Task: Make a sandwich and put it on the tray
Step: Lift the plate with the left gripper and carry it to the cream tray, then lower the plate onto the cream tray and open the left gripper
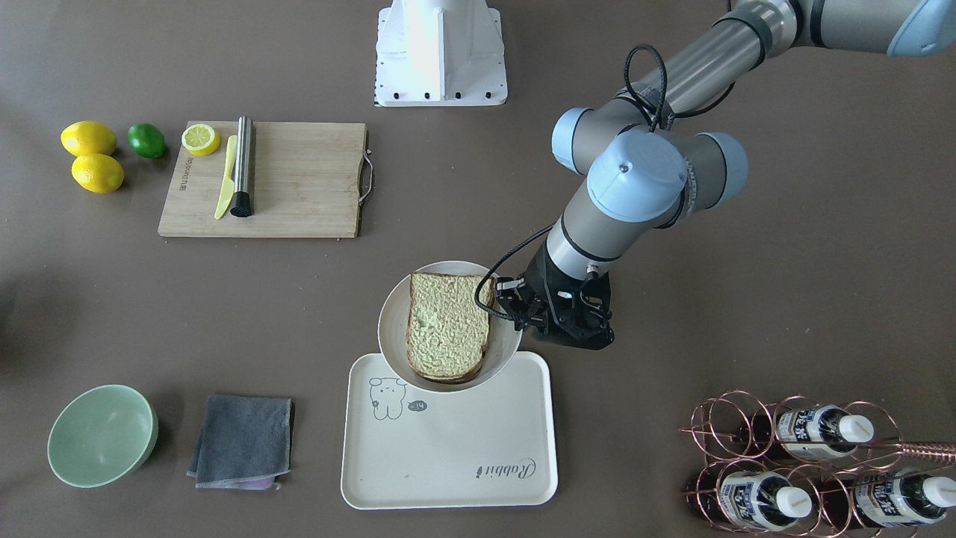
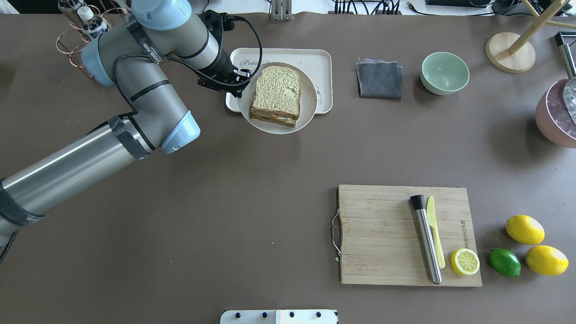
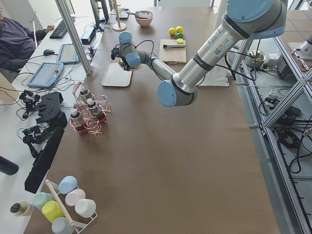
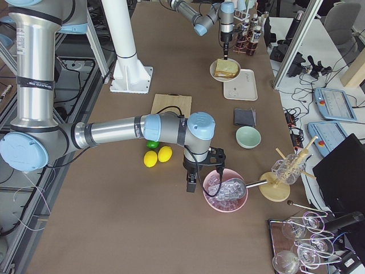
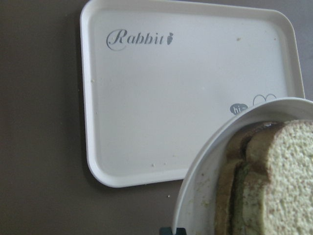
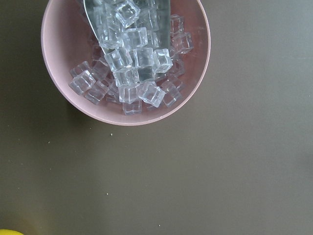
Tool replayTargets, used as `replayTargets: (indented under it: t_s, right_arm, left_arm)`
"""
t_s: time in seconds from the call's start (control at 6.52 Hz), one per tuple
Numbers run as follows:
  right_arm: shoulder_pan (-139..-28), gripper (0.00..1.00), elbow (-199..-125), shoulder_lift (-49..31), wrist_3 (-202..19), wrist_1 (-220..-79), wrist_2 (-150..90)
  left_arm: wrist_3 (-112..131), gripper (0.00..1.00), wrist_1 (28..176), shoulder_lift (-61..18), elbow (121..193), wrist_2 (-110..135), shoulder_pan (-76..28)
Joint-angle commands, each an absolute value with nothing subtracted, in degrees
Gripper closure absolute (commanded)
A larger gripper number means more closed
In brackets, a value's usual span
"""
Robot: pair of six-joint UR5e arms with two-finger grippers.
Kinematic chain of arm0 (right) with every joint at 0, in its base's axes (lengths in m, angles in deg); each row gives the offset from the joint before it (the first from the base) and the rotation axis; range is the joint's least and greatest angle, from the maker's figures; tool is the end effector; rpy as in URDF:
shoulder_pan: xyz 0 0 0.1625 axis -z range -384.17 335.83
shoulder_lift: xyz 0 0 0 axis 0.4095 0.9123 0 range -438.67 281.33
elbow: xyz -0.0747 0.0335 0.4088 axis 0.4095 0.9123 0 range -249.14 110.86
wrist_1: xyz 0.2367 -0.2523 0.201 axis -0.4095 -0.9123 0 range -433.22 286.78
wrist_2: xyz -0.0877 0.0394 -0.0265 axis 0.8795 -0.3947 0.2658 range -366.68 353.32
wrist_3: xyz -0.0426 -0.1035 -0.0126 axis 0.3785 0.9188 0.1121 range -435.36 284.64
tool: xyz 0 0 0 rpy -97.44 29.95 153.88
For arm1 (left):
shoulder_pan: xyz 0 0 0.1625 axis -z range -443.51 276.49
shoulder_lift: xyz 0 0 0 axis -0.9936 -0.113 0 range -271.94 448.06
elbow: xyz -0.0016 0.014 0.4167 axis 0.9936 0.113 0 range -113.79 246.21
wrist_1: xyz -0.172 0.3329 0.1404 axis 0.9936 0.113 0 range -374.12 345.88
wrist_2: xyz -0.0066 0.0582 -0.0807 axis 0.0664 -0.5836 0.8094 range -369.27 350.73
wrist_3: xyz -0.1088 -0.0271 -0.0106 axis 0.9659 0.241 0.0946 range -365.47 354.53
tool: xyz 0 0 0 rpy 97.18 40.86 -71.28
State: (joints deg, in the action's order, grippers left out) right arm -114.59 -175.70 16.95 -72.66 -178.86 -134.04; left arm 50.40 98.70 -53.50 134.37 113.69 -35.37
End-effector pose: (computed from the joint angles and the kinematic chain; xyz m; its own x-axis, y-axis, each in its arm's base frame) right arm 0.0679 -0.4211 0.6032 0.7939 0.0086 0.6079 0.0301 0.9981 -0.0534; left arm 0.4735 -0.6364 0.2130 0.5249 0.1195 -0.8427 0.0511 0.9839 0.1714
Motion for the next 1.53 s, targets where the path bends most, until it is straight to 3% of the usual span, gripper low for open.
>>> replayTargets:
  t_s: [0.0, 0.15, 0.77, 0.92, 1.38]
  right_arm:
    - [-114.52, 0.00, -175.57, 16.96, -72.72, -178.86, -134.03]
    - [-114.52, 0.00, -175.22, 16.87, -72.72, -178.86, -134.03]
    - [-114.61, 0.00, -175.04, 16.69, -72.64, -178.86, -134.12]
    - [-114.61, 0.00, -174.96, 16.78, -72.72, -178.86, -134.12]
    - [-114.52, 0.00, -174.61, 17.05, -72.81, -178.86, -134.30]
  left_arm:
    - [47.79, 1.00, 108.67, -61.06, 115.97, 113.96, -33.85]
    - [46.48, 1.00, 109.88, -64.83, 109.17, 113.35, -33.77]
    - [46.20, 1.00, 111.12, -66.45, 108.23, 111.94, -35.43]
    - [44.99, 0.03, 111.82, -66.28, 108.31, 110.54, -35.61]
    - [44.27, 0.02, 111.65, -63.14, 111.71, 109.47, -33.60]
